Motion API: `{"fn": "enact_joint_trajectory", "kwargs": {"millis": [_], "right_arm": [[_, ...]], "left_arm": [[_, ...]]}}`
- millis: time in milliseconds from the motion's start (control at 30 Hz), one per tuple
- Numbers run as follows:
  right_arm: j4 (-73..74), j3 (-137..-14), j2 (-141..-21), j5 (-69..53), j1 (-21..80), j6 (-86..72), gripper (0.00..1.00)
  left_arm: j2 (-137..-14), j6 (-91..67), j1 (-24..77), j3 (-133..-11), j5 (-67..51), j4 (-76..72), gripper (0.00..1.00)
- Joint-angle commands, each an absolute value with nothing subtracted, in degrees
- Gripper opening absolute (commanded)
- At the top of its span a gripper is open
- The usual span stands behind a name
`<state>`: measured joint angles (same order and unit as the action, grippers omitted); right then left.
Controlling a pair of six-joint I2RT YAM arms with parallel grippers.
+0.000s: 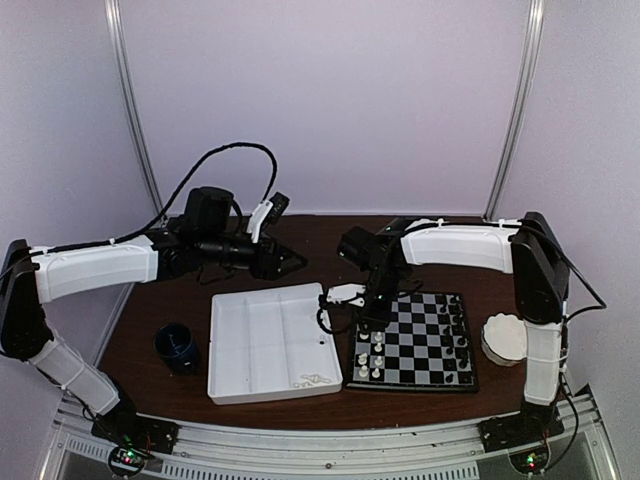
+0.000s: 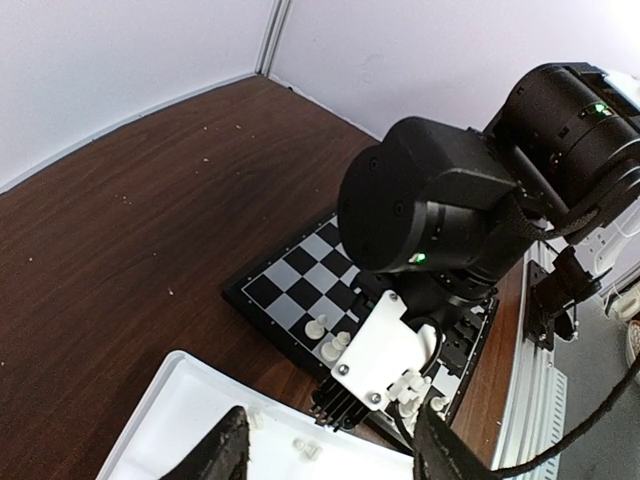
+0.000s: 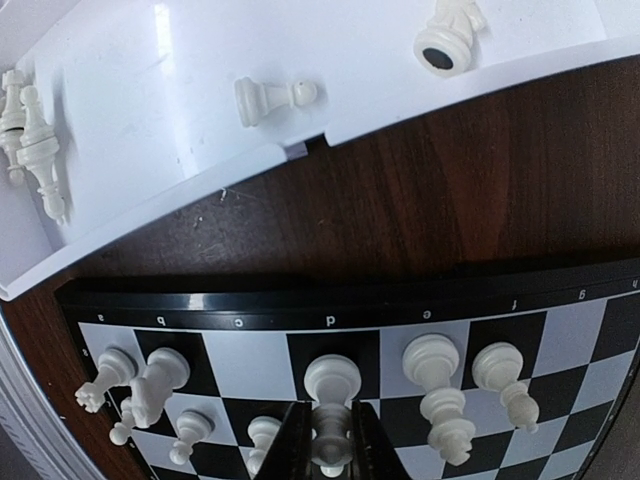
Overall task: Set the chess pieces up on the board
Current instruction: Place the king on e1.
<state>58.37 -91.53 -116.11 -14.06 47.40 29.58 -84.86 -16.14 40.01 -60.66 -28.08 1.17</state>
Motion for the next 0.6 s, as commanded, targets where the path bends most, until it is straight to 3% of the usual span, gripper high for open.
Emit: {"fn": "enact_joint_trajectory", "kwargs": {"millis": [0,167,567], "right_arm": [[58.03,-92.86,-116.89,-12.75,47.72,28.96,0.03],[58.11,-92.55,-116.80,-12.67,47.72,29.00,0.05],[58.77,-92.55,-114.64,-12.32,47.73,28.24,0.19]], "left_arm": [[-85.44,-15.56,39.99,-62.91,-29.31,-0.35,0.56],[-85.61,-15.56,39.99,-63.02,-29.62,1.27,0.56],[-86.24,-15.73,39.99,-63.41,-30.53,1.49,0.56]]}}
